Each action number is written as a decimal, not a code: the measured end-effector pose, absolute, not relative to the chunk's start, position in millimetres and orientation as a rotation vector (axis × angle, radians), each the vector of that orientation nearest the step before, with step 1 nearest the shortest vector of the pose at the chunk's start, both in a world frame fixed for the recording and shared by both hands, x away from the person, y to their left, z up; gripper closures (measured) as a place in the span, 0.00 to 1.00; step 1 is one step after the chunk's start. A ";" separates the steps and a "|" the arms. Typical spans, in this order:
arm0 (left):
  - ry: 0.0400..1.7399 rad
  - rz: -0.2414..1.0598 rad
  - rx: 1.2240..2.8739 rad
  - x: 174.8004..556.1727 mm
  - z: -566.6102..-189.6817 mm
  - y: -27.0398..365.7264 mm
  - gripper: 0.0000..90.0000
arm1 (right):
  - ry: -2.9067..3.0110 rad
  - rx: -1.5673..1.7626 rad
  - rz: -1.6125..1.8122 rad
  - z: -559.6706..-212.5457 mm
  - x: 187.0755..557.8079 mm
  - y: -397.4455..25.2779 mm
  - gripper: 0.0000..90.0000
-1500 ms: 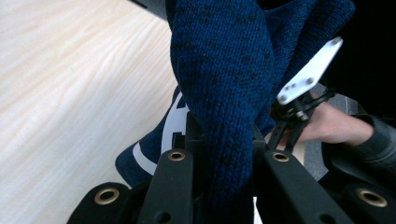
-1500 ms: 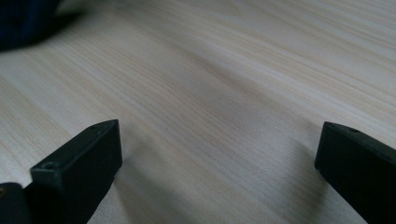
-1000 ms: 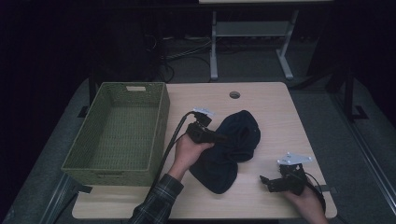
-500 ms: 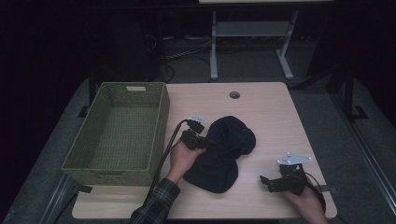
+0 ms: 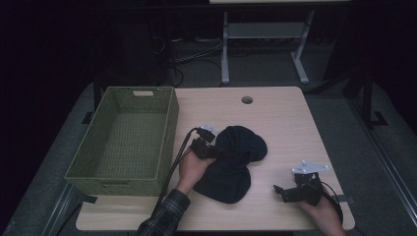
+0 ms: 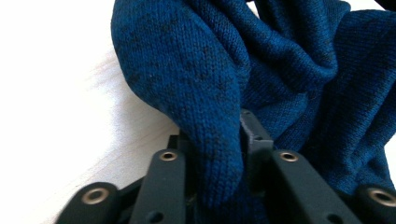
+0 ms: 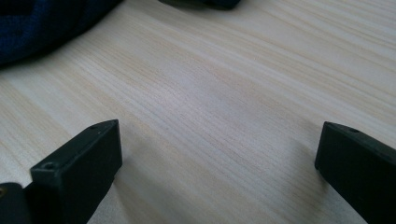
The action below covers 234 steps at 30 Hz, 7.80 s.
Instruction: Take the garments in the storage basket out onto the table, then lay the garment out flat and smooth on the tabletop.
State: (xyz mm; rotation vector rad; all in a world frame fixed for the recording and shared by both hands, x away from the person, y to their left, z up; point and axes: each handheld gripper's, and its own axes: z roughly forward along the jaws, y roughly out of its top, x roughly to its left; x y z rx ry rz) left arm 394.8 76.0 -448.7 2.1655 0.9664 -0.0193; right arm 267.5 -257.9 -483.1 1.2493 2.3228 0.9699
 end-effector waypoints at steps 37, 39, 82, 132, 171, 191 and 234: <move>0.723 0.140 2.317 295.7 -423.1 107.5 1.00 | 2.322 1.251 0.971 -483.1 267.6 -257.8 0.00; 0.720 0.117 2.318 289.5 -429.1 106.9 1.00 | 2.322 1.250 0.970 -483.1 267.6 -257.9 0.00; 0.743 0.042 2.368 282.1 -456.8 112.6 0.99 | 2.373 1.083 1.198 -401.9 314.5 -209.2 0.41; 0.750 0.007 2.371 285.2 -456.4 112.3 1.00 | 2.341 1.054 1.035 -374.7 456.5 -172.3 0.97; 0.933 0.271 2.267 349.4 -427.5 100.9 1.00 | 2.543 0.958 1.110 -416.5 355.9 -183.8 1.00; 0.897 0.194 2.372 345.6 -453.6 96.6 1.00 | 2.630 1.013 0.963 -461.3 351.4 -182.1 1.00; 0.782 0.007 2.355 305.4 -456.4 95.6 1.00 | 2.597 1.017 1.002 -463.9 302.4 -196.4 1.00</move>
